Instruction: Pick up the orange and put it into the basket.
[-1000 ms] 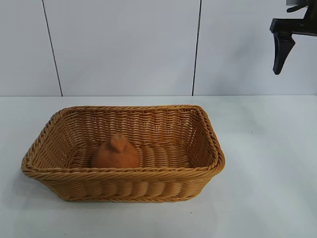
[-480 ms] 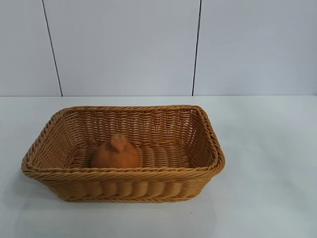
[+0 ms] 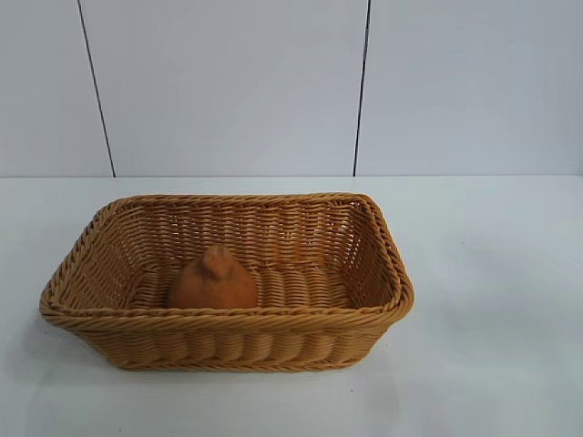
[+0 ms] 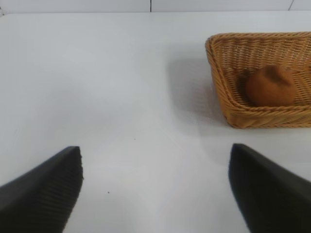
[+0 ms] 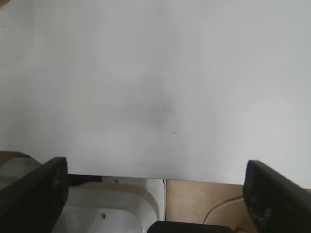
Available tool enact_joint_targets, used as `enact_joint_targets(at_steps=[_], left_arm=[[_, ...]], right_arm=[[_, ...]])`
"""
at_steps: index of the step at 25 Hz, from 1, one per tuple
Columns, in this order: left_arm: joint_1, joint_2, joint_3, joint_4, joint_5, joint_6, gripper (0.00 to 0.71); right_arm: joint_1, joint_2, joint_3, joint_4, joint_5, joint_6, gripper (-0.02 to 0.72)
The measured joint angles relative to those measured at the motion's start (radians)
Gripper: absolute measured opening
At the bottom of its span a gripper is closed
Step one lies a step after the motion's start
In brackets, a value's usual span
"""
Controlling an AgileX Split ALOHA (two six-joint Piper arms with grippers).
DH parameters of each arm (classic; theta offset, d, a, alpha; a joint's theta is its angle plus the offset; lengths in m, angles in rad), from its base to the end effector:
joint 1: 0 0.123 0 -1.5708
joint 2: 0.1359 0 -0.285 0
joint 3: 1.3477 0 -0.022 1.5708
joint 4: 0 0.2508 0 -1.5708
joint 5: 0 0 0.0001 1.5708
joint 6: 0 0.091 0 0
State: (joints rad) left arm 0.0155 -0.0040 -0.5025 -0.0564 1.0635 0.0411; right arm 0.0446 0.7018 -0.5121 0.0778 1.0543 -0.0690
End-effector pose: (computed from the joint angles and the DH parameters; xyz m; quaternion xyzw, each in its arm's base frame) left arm -0.0059 -0.0046 0.2778 0.0121 0.8518 -0.0134 0.5235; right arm 0.0972 0.0105 0.2479 -0.0437 0.9770 0.0345 0.2058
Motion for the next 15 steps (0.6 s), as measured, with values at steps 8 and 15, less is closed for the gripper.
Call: enact_joint_targets(at_steps=[8,15], left_arm=[[0.000,0.000,0.000,0.000,-0.001,0.000,0.585],[0.000,0.000,0.000,0.000,-0.001,0.000,0.585]], right_arm=[[0.000,-0.437,0.017,-0.001,-0.030,0.000,0.673],[0.000,-0.679,0.021,-0.001,-0.032,0.000,0.673]])
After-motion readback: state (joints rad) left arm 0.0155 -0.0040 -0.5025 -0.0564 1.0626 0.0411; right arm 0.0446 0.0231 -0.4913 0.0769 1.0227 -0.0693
